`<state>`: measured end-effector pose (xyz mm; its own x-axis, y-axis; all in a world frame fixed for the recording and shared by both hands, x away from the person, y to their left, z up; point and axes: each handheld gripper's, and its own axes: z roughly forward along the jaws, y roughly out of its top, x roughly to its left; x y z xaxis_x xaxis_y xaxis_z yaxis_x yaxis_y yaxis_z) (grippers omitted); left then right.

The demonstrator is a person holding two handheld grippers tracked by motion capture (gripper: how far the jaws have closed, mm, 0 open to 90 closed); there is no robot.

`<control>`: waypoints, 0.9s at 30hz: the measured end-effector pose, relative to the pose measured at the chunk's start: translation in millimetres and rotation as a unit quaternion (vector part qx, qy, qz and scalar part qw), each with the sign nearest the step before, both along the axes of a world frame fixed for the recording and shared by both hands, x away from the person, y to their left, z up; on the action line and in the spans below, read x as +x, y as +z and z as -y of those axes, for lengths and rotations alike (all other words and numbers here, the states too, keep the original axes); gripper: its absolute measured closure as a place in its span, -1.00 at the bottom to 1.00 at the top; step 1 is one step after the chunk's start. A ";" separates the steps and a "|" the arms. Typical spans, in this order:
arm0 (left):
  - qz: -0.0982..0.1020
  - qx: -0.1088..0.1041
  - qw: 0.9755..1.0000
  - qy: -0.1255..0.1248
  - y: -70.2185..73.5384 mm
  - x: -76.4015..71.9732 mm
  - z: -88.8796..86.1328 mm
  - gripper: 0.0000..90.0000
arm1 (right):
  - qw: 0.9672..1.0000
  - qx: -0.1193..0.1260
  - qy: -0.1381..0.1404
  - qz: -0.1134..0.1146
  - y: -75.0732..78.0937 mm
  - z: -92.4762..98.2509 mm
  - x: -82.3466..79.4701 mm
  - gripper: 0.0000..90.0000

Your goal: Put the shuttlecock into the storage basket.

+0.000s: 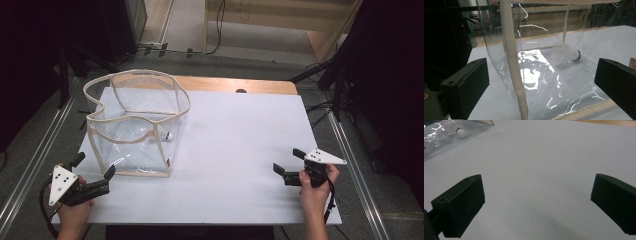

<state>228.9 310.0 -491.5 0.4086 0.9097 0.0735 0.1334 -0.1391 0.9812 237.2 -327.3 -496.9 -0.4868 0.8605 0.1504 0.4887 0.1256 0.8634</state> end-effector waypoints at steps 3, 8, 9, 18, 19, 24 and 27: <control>0.000 0.000 1.000 0.000 0.0 0.0 0.0 -0.99 | 1.000 0.001 -0.003 0.002 -1.6 4.1 -4.1 -1.00; 0.000 0.001 1.000 0.001 0.0 -0.1 0.2 -0.99 | 1.000 0.002 -0.007 0.003 -3.3 10.4 -9.8 -1.00; 0.000 0.001 1.000 0.001 -0.1 0.0 0.2 -0.99 | 1.000 0.003 -0.010 0.001 -3.1 11.5 -11.2 -1.00; -0.004 0.001 1.000 -0.002 -0.2 0.0 -0.2 -0.99 | 1.000 0.004 -0.020 0.014 -5.4 25.5 -20.3 -1.00; -0.007 -0.001 1.000 0.001 0.1 0.7 -0.8 -0.99 | 1.000 0.004 -0.022 0.015 -6.0 26.0 -21.5 -1.00; -0.009 0.001 1.000 -0.002 0.1 1.2 -0.5 -0.99 | 1.000 -0.006 -0.021 0.015 -8.4 28.5 -25.8 -1.00; -0.009 0.001 1.000 -0.001 0.2 1.3 -0.2 -0.99 | 1.000 -0.003 -0.023 0.016 -10.5 33.1 -27.7 -1.00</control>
